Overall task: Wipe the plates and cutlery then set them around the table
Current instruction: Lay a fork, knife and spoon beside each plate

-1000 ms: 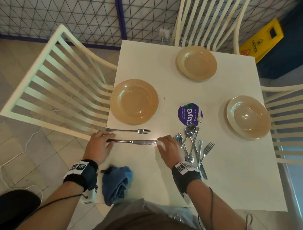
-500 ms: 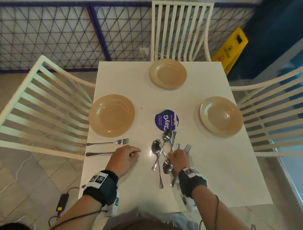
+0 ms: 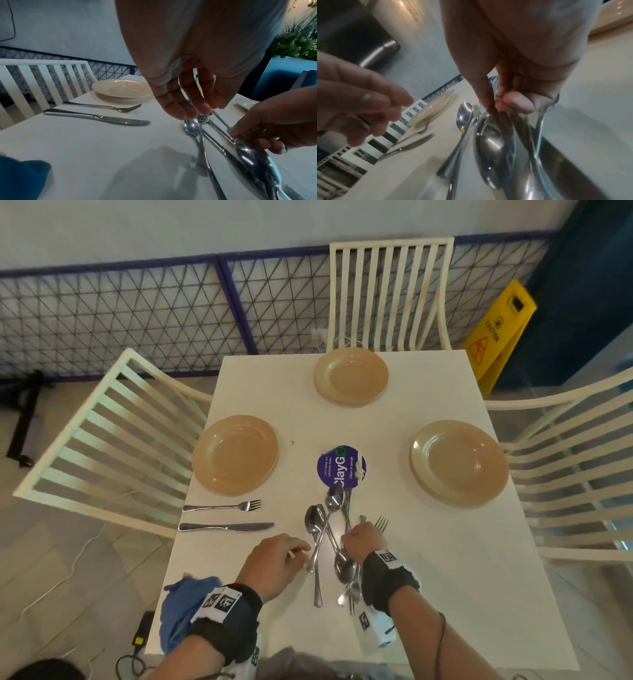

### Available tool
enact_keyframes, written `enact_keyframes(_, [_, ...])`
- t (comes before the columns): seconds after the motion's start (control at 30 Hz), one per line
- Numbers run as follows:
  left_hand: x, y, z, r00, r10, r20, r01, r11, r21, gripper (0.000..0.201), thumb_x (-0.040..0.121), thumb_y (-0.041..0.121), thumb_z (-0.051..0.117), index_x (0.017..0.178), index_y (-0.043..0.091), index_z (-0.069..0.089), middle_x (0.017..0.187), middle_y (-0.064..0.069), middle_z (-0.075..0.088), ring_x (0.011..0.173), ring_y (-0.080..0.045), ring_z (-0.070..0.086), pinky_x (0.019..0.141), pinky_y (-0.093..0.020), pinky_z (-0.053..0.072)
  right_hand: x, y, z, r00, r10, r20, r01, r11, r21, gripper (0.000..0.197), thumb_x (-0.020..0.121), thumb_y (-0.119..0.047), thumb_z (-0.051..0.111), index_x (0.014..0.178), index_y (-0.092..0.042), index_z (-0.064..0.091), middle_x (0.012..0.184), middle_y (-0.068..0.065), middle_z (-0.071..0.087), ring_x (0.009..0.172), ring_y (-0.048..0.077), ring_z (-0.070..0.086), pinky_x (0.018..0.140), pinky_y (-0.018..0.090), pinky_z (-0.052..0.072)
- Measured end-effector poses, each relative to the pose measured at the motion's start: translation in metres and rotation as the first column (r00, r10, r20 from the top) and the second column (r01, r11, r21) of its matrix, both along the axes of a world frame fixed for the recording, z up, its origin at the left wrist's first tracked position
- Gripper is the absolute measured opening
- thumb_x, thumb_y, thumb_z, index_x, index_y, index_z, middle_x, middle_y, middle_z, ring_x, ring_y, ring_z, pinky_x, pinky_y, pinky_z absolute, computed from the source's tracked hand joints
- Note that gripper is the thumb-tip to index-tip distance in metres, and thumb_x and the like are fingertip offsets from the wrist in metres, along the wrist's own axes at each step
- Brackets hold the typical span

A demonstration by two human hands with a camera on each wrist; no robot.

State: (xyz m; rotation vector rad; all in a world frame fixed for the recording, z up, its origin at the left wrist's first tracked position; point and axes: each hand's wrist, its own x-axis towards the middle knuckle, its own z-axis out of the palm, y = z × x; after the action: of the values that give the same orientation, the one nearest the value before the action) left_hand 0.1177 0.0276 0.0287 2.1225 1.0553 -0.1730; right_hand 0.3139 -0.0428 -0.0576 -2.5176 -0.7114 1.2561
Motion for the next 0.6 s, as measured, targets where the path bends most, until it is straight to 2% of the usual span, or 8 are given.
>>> enact_keyframes(0.1, [0.015,-0.003,0.01,0.999,-0.037,0.029,0.034,0.995,0.09,0.027,0.101,0.032,0.055,0.125,0.036,0.066,0.112,0.017,0.062,0.099,0.0,0.057,0.09,-0.024,0.048,0.01,-0.014,0.031,0.997,0.076,-0.003,-0.076,0.994,0.074,0.026,0.086,-0.027,0.055,0.093,-0.008,0.071,0.076,0.001,0.066,0.073,0.019,0.064,0.074,0.03,0.056])
enact_keyframes(0.17, [0.029,-0.002,0.017,0.993,-0.096,0.064,0.084,0.983,0.165,0.033,0.102,0.03,0.053,0.133,0.038,0.06,0.122,0.018,0.056,0.109,-0.001,0.05,0.091,-0.021,0.044,0.019,-0.025,0.049,0.997,0.077,0.003,-0.076,0.986,0.151,0.024,0.088,-0.026,0.055,0.083,-0.008,0.07,0.075,0.004,0.068,0.073,0.022,0.065,0.074,0.032,0.054])
enact_keyframes(0.23, [0.043,-0.001,0.024,0.978,-0.18,0.11,0.143,0.95,0.278,0.042,0.101,0.024,0.053,0.141,0.039,0.052,0.134,0.017,0.049,0.118,-0.005,0.044,0.096,-0.023,0.044,0.026,-0.035,0.069,0.998,0.043,-0.038,-0.033,0.969,0.244,0.02,0.09,-0.024,0.057,0.081,-0.011,0.068,0.078,0.004,0.07,0.077,0.022,0.067,0.074,0.032,0.053])
enact_keyframes(0.33, [0.061,0.005,0.032,0.933,-0.347,0.1,0.254,0.828,0.501,0.06,0.094,0.016,0.062,0.146,0.038,0.044,0.149,0.008,0.043,0.129,-0.019,0.042,0.103,-0.035,0.046,0.033,-0.046,0.1,0.983,0.106,-0.15,-0.045,0.93,0.364,0.013,0.094,-0.026,0.063,0.085,-0.018,0.069,0.083,-0.002,0.071,0.074,0.01,0.065,0.069,0.021,0.048])
enact_keyframes(0.4, [0.069,0.013,0.036,0.902,-0.425,0.079,0.291,0.733,0.615,0.057,0.091,0.017,0.068,0.142,0.036,0.049,0.149,0.002,0.048,0.133,-0.027,0.045,0.103,-0.044,0.047,0.038,-0.05,0.116,0.957,0.171,-0.235,-0.061,0.91,0.41,0.012,0.095,-0.027,0.064,0.089,-0.018,0.07,0.082,-0.004,0.071,0.071,0.005,0.063,0.067,0.018,0.045])
enact_keyframes(0.47, [0.071,0.023,0.041,0.883,-0.465,0.058,0.302,0.66,0.687,0.044,0.093,0.025,0.068,0.135,0.035,0.057,0.146,0.001,0.053,0.137,-0.033,0.044,0.105,-0.05,0.044,0.043,-0.051,0.125,0.91,0.222,-0.351,-0.049,0.896,0.441,0.015,0.096,-0.026,0.063,0.094,-0.013,0.071,0.079,-0.003,0.07,0.067,0.004,0.062,0.069,0.018,0.048])
enact_keyframes(0.53, [0.066,0.034,0.044,0.873,-0.486,0.035,0.304,0.6,0.74,0.035,0.092,0.03,0.07,0.126,0.033,0.065,0.142,0.0,0.057,0.137,-0.035,0.045,0.106,-0.053,0.042,0.046,-0.05,0.125,0.867,0.264,-0.423,-0.049,0.889,0.455,0.015,0.096,-0.026,0.064,0.095,-0.013,0.071,0.078,-0.002,0.07,0.07,0.007,0.063,0.074,0.023,0.052])
enact_keyframes(0.6, [0.059,0.047,0.046,0.86,-0.51,0.036,0.307,0.573,0.76,0.027,0.09,0.03,0.073,0.117,0.033,0.069,0.135,0.0,0.062,0.134,-0.035,0.048,0.104,-0.053,0.043,0.044,-0.045,0.125,0.832,0.318,-0.455,-0.087,0.884,0.459,0.012,0.096,-0.026,0.064,0.094,-0.016,0.071,0.077,-0.005,0.069,0.07,0.006,0.062,0.072,0.021,0.05])
